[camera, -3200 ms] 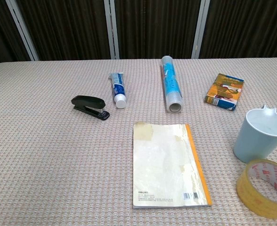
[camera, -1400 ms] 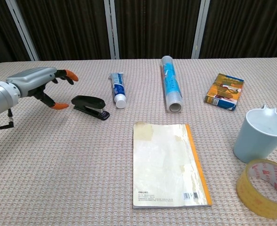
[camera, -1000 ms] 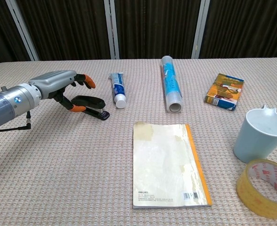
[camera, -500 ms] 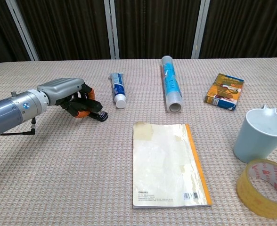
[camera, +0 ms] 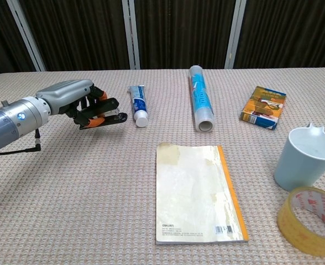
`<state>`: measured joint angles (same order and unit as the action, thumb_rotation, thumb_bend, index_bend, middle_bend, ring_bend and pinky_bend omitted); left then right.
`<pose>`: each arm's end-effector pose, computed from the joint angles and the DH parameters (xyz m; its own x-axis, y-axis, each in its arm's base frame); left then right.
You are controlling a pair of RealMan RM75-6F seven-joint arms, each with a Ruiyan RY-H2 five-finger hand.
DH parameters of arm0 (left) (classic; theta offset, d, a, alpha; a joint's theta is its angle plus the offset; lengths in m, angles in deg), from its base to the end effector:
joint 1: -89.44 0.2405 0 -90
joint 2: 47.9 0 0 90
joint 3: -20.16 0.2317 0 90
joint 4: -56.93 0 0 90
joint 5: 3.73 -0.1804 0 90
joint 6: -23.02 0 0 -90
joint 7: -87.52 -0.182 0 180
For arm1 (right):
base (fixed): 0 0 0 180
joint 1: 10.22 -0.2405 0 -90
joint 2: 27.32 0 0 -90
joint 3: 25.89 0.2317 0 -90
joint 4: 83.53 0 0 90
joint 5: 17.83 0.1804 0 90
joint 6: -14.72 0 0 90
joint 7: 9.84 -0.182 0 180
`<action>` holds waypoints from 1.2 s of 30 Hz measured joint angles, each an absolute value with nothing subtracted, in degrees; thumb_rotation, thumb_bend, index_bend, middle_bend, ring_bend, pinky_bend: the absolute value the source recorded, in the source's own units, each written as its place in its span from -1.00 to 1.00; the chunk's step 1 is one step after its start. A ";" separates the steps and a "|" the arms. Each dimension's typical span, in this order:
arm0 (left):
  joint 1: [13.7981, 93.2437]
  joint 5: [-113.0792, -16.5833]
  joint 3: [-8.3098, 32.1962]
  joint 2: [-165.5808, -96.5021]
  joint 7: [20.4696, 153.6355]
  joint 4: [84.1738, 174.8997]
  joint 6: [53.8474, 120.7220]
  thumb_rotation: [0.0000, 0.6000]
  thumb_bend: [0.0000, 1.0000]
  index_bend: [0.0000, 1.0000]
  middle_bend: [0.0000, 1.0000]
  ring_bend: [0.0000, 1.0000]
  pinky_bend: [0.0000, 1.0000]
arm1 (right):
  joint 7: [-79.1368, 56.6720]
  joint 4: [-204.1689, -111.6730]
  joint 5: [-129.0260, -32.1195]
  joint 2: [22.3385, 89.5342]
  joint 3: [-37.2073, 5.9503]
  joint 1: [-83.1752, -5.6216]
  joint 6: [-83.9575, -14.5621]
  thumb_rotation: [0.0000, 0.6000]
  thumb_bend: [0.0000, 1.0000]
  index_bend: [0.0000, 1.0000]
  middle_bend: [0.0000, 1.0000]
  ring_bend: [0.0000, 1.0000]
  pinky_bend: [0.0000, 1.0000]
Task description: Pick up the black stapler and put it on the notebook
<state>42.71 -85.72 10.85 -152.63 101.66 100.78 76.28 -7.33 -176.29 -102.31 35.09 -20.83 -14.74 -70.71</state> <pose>-0.1477 0.4087 -0.0297 0.3729 0.1999 0.9061 0.8755 -0.3992 -0.2722 -0.2789 -0.2198 0.1930 0.4506 0.0404 0.8918 -0.8927 0.0216 0.4501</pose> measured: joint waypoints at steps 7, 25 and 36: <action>42.25 -86.97 10.88 -147.10 101.21 114.68 77.15 1.00 0.04 0.23 0.01 -0.15 -0.10 | -7.68 -176.58 -103.10 34.88 -21.11 -14.86 -70.61 1.00 -0.72 -1.00 -1.00 -1.00 -1.00; 27.60 -78.07 2.16 -154.06 88.51 119.00 64.65 1.00 0.00 0.24 0.02 -0.15 -0.10 | -15.70 -176.33 -104.97 31.97 -21.07 -12.09 -75.94 1.00 -0.72 -1.00 -1.00 -1.00 -1.00; 22.86 -76.88 1.88 -159.61 89.14 115.86 61.40 1.00 -0.04 0.24 0.03 -0.15 -0.10 | -20.44 -175.74 -106.04 30.53 -20.82 -9.19 -81.45 1.00 -0.72 -1.00 -1.00 -1.00 -1.00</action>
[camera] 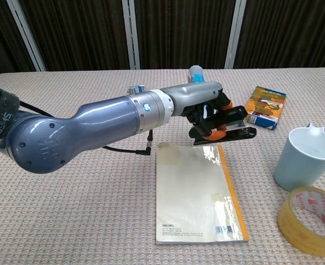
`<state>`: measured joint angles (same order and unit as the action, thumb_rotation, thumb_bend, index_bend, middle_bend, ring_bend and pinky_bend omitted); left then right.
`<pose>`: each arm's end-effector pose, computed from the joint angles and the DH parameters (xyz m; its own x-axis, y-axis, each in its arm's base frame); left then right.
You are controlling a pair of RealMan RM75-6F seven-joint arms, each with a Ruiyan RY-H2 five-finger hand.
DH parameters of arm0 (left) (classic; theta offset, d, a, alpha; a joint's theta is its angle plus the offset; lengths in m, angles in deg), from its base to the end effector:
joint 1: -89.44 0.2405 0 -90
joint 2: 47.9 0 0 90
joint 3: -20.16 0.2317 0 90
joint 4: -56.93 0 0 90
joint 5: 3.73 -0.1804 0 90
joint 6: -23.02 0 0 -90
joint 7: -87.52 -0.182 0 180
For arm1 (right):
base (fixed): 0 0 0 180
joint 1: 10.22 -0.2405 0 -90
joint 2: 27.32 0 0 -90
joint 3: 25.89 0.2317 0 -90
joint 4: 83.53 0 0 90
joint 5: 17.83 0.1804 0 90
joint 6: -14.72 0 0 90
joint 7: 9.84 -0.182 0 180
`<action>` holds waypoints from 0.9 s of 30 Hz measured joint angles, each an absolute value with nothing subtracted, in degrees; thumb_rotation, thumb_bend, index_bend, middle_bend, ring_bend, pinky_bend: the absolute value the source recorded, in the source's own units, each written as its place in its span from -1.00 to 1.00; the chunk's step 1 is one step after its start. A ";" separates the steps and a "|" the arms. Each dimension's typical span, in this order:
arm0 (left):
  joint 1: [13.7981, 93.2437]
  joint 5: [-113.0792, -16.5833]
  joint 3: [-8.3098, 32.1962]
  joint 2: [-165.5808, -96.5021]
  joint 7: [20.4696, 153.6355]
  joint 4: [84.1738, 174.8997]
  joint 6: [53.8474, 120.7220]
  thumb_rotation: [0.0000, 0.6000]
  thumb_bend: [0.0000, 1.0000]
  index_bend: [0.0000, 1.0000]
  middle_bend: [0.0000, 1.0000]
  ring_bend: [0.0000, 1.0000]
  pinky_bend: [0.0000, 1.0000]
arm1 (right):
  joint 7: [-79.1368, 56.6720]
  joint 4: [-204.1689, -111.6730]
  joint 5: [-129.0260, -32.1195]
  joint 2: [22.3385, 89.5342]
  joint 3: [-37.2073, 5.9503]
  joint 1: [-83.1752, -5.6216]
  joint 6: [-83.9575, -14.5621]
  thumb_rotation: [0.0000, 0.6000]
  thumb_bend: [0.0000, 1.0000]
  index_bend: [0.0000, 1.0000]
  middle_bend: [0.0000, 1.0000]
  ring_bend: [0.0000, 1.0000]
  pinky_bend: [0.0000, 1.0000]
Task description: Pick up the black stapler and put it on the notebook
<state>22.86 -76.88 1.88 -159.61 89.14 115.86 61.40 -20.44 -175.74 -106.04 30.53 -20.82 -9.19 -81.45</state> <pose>0.0428 0.3646 -0.1150 0.3667 0.4025 0.8388 0.7637 -0.6451 -0.0243 -0.2760 -0.1894 0.2413 0.3275 0.1907 0.9254 -0.9432 0.0084 0.3321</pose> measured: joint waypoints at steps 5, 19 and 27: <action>23.11 -77.51 3.02 -159.34 90.79 118.28 61.23 1.00 -0.06 0.24 0.02 -0.14 -0.10 | -20.58 -175.82 -106.80 30.38 -20.78 -7.99 -83.83 1.00 -0.72 -1.00 -1.00 -1.00 -1.00; 25.39 -77.43 6.73 -154.60 89.50 125.39 60.68 1.00 -0.11 0.24 0.02 -0.14 -0.10 | -18.10 -176.58 -106.52 30.89 -20.50 -5.96 -86.28 1.00 -0.72 -1.00 -1.00 -1.00 -1.00; 27.20 -76.83 8.94 -152.12 87.76 128.13 61.15 1.00 -0.12 0.23 0.02 -0.15 -0.10 | -16.04 -177.13 -107.08 31.35 -20.61 -6.19 -85.51 1.00 -0.71 -1.00 -1.00 -1.00 -1.00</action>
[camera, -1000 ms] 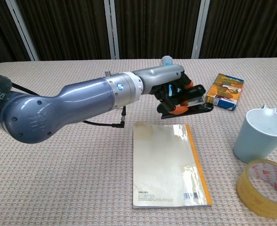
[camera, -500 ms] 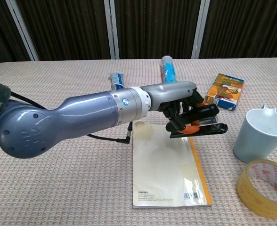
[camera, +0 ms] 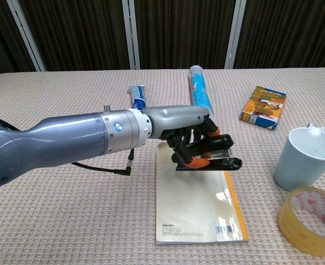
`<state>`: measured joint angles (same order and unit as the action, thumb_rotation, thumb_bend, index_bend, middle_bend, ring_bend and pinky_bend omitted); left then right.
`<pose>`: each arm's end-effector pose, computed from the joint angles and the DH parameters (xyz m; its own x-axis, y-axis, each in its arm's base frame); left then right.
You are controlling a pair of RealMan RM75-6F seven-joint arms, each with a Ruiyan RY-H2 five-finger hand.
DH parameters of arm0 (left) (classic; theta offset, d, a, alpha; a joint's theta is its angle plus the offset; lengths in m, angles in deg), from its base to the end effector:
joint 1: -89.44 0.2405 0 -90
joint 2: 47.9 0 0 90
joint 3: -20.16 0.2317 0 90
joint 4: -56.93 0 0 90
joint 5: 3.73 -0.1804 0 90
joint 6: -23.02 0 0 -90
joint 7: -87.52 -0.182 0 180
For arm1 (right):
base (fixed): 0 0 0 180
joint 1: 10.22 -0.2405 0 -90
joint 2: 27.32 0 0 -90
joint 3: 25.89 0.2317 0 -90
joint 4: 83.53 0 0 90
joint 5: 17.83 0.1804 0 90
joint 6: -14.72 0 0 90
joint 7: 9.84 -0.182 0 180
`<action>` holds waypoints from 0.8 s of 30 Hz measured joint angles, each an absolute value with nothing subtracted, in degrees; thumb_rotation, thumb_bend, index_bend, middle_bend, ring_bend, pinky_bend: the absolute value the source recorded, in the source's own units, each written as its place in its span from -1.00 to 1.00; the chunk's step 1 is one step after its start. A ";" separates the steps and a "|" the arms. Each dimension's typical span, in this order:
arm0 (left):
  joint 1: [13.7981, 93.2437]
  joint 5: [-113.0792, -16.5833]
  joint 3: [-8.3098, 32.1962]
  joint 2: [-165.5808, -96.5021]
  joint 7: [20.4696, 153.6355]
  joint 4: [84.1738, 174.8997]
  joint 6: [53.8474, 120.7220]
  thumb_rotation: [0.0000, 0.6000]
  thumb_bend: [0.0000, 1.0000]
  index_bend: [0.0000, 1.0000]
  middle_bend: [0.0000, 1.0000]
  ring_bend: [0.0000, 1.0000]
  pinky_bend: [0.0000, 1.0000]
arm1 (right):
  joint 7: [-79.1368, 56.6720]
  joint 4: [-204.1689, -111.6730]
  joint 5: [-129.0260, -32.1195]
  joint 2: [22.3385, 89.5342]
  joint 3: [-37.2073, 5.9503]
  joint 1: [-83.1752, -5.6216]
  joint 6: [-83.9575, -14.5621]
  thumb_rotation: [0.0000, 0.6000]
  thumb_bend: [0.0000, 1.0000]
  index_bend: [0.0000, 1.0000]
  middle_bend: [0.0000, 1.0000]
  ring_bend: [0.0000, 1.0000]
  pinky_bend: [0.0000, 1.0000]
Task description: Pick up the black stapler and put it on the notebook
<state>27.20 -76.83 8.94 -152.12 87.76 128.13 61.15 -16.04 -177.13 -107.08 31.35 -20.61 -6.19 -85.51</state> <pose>0.0094 0.3321 -0.1106 0.4383 0.4742 0.7636 0.7443 -0.6677 -0.0127 -0.2728 -0.1732 0.2456 0.3689 0.2411 0.8977 -0.9281 0.0437 0.3697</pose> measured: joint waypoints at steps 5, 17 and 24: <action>27.15 -75.95 9.56 -153.03 86.88 126.23 60.20 1.00 -0.12 0.22 0.01 -0.15 -0.10 | -15.56 -177.30 -107.61 31.52 -20.71 -6.04 -85.73 1.00 -0.72 -1.00 -1.00 -1.00 -1.00; 26.54 -77.08 10.36 -156.55 87.19 122.31 59.87 1.00 -0.38 -0.40 -0.43 -0.48 -0.33 | -16.11 -177.06 -107.68 31.47 -20.58 -5.73 -85.85 1.00 -0.72 -1.00 -1.00 -1.00 -1.00; 26.69 -78.47 10.89 -154.72 88.56 124.08 59.54 1.00 -0.56 -0.78 -0.69 -0.69 -0.45 | -16.01 -177.05 -107.71 31.51 -20.51 -5.64 -85.82 1.00 -0.72 -1.00 -1.00 -1.00 -1.00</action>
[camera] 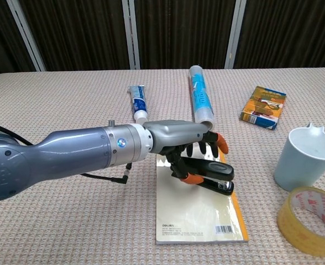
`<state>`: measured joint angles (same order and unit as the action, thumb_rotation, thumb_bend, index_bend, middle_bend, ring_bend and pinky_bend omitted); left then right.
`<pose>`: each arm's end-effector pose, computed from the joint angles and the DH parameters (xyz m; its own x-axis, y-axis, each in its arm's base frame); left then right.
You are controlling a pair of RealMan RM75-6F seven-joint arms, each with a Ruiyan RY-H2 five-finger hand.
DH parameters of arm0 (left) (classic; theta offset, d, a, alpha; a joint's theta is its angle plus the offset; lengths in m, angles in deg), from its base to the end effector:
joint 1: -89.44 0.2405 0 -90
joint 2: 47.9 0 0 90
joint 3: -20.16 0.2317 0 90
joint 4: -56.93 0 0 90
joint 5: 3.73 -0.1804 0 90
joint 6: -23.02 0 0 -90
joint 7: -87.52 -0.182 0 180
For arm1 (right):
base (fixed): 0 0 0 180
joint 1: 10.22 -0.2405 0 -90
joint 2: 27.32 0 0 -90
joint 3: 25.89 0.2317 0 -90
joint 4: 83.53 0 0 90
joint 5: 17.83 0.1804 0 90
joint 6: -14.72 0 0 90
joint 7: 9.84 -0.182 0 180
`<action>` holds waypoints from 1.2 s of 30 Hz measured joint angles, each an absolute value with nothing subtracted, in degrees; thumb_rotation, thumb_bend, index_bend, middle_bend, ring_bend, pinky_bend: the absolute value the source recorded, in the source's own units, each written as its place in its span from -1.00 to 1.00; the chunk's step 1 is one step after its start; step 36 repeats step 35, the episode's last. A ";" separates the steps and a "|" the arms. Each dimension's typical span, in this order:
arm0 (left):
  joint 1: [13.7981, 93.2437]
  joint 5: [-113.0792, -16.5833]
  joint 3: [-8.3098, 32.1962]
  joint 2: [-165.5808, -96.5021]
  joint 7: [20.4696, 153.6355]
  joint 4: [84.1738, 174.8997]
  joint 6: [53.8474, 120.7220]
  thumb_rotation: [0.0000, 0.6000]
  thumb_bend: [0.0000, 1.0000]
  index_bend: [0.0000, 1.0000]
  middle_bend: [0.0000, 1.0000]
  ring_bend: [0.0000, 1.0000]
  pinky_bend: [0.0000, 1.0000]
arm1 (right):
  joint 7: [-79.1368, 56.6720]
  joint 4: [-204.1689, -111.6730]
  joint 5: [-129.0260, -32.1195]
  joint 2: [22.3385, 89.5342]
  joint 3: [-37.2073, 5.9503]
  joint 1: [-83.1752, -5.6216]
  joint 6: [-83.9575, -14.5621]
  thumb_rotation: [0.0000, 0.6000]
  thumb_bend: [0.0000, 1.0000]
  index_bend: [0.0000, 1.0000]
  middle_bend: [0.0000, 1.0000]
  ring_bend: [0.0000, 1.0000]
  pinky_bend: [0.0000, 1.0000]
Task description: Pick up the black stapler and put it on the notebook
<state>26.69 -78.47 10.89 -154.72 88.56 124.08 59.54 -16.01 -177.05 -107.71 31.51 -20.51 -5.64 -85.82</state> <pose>0.0002 0.3268 -0.1287 0.4937 0.4778 0.7266 0.7267 -0.6856 -0.0429 -0.2723 -0.1707 0.2452 0.3683 0.2435 0.8972 -0.9282 0.0411 0.3698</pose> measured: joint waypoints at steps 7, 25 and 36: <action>28.14 -79.62 11.62 -150.37 89.00 127.65 60.90 1.00 -0.56 -0.88 -0.76 -0.74 -0.50 | -14.93 -177.09 -107.59 31.78 -20.49 -5.73 -85.28 1.00 -0.72 -1.00 -1.00 -1.00 -1.00; 50.15 -78.34 16.92 -122.23 84.46 144.65 86.42 0.95 -0.52 -0.95 -1.00 -1.00 -0.69 | -4.95 -177.86 -102.60 34.50 -20.04 -11.42 -72.51 1.00 -0.72 -1.00 -1.00 -1.00 -1.00; 65.37 -72.01 22.63 -111.65 79.40 155.07 98.96 0.94 -0.51 -0.99 -1.00 -1.00 -0.76 | -0.48 -176.63 -95.80 36.72 -18.10 -15.03 -66.28 1.00 -0.72 -1.00 -1.00 -1.00 -1.00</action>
